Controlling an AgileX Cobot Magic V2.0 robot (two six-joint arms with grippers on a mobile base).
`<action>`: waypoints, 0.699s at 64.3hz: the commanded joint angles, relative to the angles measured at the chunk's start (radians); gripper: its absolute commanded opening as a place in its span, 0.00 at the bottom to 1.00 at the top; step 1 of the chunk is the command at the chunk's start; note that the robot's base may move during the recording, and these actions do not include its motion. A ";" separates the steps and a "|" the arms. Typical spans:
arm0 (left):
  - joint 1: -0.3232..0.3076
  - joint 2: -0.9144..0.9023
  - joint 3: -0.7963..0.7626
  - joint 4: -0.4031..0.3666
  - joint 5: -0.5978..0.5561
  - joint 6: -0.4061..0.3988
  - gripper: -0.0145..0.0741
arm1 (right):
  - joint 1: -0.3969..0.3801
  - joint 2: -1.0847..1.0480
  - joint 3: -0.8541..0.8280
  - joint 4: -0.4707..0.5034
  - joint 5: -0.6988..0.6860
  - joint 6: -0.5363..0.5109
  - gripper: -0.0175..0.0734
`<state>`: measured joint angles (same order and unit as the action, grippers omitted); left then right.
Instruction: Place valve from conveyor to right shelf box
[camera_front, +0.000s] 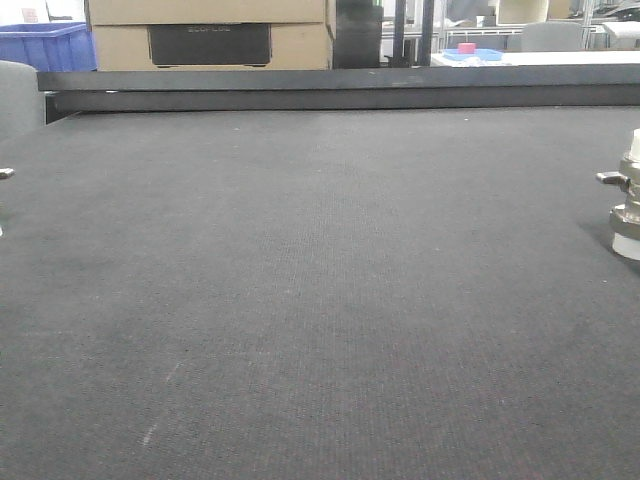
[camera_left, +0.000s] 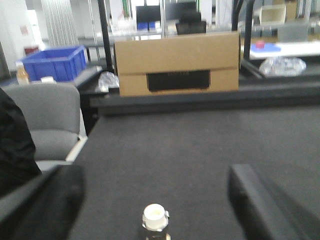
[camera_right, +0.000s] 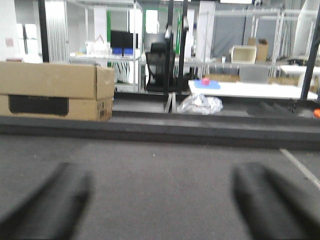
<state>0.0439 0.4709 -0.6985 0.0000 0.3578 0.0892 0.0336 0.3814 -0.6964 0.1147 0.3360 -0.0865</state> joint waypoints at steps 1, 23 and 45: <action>-0.029 0.074 -0.053 0.000 0.029 -0.054 0.84 | -0.002 0.106 -0.023 -0.006 -0.048 -0.002 0.82; -0.109 0.233 -0.167 -0.034 0.104 -0.100 0.84 | 0.000 0.592 -0.390 -0.006 0.435 -0.002 0.82; -0.110 0.261 -0.172 -0.039 0.127 -0.100 0.84 | 0.001 1.022 -0.638 -0.006 0.663 -0.071 0.82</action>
<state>-0.0580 0.7294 -0.8621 -0.0297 0.4890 0.0000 0.0351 1.3250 -1.2871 0.1147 0.9739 -0.1409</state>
